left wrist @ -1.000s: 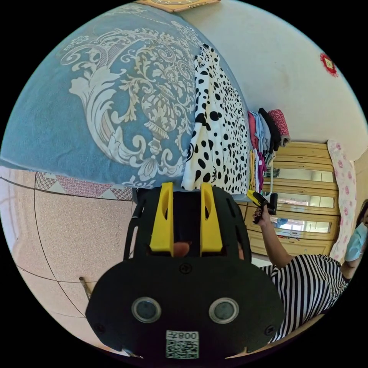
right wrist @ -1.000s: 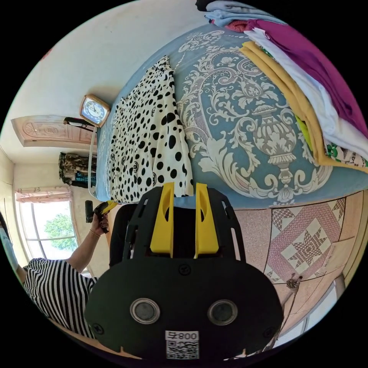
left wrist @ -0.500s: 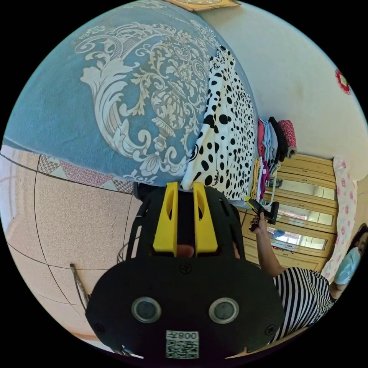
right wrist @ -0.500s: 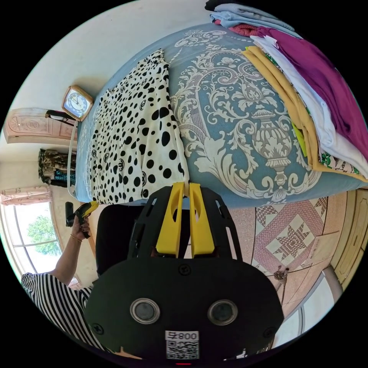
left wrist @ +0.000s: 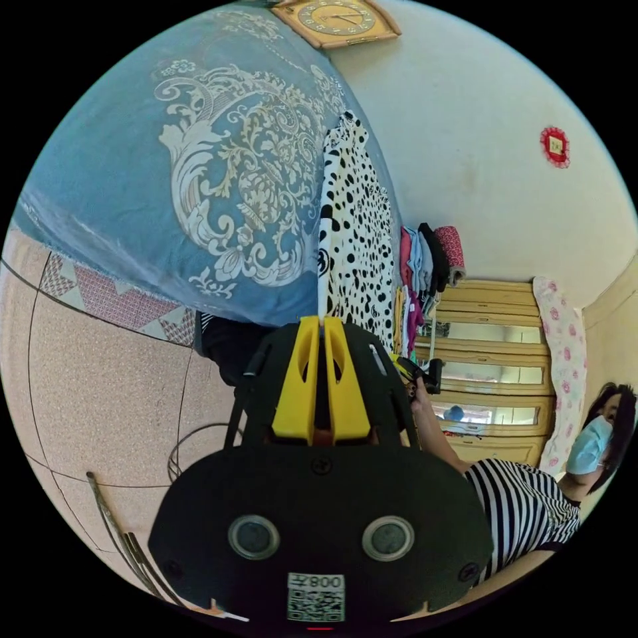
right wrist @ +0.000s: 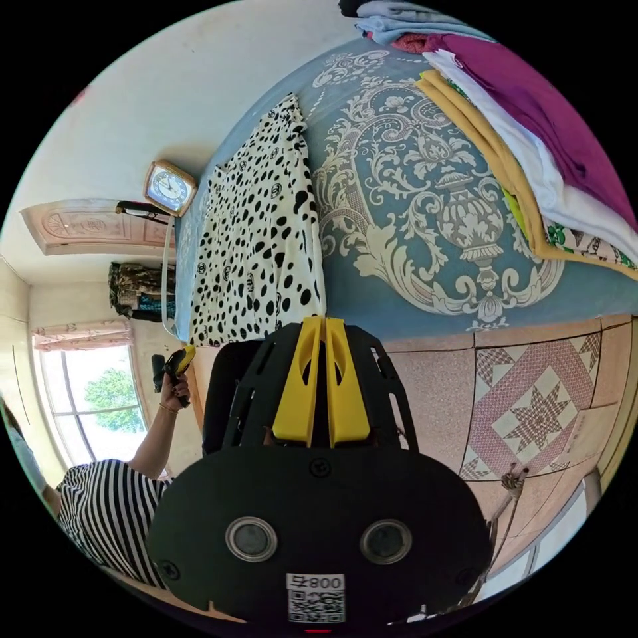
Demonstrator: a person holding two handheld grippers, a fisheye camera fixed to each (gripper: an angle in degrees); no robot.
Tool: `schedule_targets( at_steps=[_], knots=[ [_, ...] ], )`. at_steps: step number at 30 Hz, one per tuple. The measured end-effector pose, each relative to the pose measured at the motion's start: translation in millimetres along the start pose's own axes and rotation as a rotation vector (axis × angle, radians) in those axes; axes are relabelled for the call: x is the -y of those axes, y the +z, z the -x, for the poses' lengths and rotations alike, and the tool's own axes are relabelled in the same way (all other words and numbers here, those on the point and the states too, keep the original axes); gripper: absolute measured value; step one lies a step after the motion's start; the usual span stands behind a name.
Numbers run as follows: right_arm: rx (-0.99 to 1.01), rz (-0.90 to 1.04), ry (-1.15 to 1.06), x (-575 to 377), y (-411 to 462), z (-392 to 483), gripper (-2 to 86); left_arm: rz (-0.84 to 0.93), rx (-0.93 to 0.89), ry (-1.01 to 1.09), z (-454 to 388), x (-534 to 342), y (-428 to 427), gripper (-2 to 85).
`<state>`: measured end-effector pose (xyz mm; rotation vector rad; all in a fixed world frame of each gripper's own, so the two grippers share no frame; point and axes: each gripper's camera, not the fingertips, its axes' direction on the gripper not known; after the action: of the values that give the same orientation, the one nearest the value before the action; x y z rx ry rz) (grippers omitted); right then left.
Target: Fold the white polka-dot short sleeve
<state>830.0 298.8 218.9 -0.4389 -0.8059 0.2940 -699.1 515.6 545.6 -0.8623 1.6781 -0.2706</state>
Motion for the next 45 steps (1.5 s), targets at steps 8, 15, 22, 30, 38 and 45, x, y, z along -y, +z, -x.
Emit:
schedule_targets(
  at_steps=[8,15,22,30,38,45],
  knots=[
    [0.037,-0.031,-0.069,-64.4,-44.1,1.2,0.5,-0.05,-0.044,0.085,0.3,-84.5,-34.9,1.1],
    [0.065,-0.046,-0.111,-127.7,-75.2,-6.7,0.6,-0.084,-0.072,0.094,18.1,-169.3,-62.7,1.2],
    [0.083,-0.036,-0.123,-181.6,-86.0,-20.1,0.5,-0.092,-0.09,0.077,37.6,-237.0,-71.7,1.1],
    [0.1,-0.035,-0.12,-213.8,-91.3,-31.3,0.5,-0.092,-0.101,0.081,45.1,-281.7,-76.0,1.1],
    [0.107,-0.035,-0.126,-230.1,-101.2,-36.8,0.6,-0.087,-0.112,0.068,47.5,-313.1,-77.2,0.9],
    [0.117,-0.034,-0.129,-238.5,-109.8,-40.5,0.6,-0.082,-0.128,0.057,41.5,-330.9,-78.5,1.0]
  ],
)
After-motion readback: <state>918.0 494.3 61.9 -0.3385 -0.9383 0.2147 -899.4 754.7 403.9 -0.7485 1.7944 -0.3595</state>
